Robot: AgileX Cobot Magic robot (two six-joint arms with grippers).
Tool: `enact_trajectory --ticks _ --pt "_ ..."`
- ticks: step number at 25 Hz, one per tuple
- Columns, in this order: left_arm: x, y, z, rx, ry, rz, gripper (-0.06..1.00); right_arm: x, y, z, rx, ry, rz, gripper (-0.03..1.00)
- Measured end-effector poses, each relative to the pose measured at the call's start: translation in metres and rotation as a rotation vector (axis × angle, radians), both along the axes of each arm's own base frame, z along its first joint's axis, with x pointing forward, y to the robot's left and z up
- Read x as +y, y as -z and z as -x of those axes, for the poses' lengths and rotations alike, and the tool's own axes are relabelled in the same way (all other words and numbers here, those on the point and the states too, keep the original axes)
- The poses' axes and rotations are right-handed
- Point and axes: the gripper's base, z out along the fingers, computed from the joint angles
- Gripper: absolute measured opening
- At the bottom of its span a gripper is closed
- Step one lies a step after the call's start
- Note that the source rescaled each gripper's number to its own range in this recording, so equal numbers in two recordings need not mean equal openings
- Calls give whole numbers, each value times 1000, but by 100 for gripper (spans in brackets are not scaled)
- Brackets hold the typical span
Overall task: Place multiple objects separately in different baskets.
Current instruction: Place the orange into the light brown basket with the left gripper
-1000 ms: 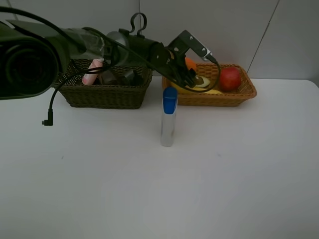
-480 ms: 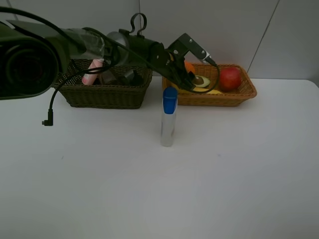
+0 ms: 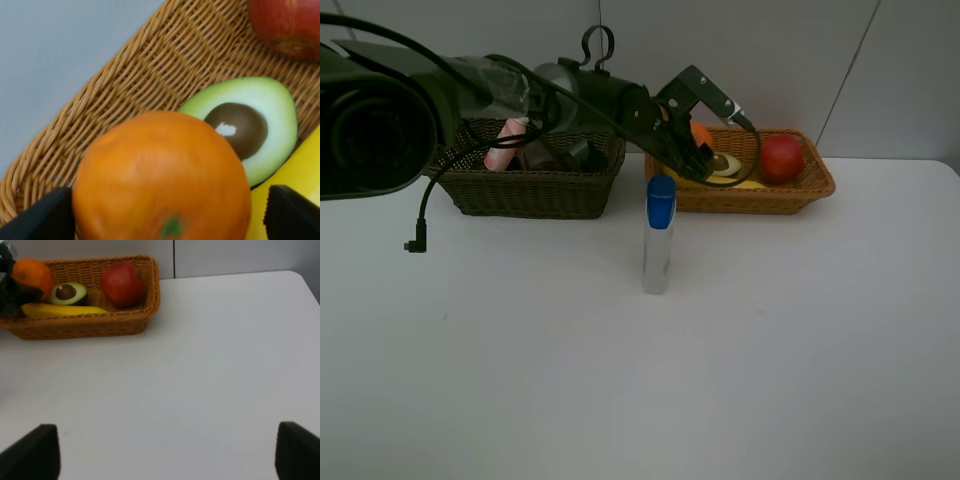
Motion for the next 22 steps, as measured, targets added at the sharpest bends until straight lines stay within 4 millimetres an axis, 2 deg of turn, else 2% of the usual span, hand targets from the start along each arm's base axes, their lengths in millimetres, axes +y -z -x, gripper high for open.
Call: enact_trajectory --ticks 14,17,22 --pt "0 -4 -2 -26 -3 18 100 0 0 0 0 0 0 85" --pt "0 -14 -1 -23 -7 29 100 0 0 0 0 0 0 85" --pt "2 -43 4 12 -27 65 100 0 0 0 0 0 0 85"
